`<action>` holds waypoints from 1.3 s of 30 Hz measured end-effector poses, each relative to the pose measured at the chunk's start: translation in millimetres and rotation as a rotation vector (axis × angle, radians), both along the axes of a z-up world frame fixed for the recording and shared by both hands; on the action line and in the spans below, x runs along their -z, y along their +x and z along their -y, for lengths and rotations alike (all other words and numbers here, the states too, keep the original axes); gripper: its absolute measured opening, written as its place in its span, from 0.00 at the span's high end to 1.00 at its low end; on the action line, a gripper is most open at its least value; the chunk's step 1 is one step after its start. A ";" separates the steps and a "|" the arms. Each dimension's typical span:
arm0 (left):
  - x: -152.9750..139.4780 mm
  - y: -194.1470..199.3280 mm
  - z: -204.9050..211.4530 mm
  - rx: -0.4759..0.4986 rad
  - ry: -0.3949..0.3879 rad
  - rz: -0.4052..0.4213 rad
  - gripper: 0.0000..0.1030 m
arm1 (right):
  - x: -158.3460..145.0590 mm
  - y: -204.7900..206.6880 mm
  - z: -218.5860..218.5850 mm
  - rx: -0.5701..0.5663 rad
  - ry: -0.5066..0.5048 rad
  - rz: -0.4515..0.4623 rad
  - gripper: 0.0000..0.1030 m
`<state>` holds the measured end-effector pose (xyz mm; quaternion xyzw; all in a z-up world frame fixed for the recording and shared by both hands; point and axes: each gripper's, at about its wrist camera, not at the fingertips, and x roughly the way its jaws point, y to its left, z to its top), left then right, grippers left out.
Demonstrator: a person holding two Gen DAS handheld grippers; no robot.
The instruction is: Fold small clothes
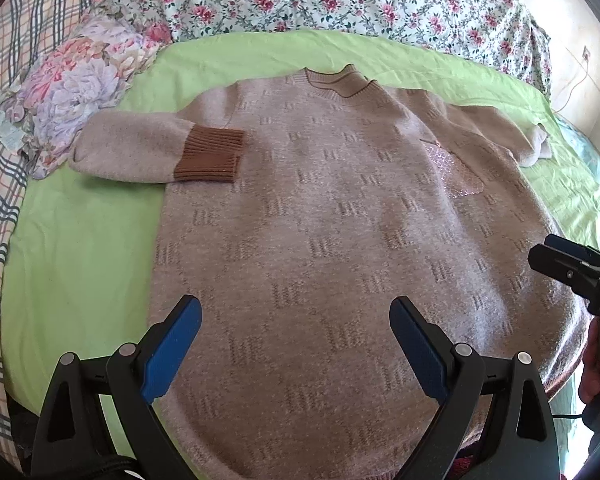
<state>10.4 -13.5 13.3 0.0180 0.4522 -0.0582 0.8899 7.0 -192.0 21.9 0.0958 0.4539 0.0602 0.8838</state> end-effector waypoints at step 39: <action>34.5 115.8 28.3 -0.026 -0.021 -0.134 0.07 | -10.3 183.1 414.1 0.707 0.192 0.047 0.56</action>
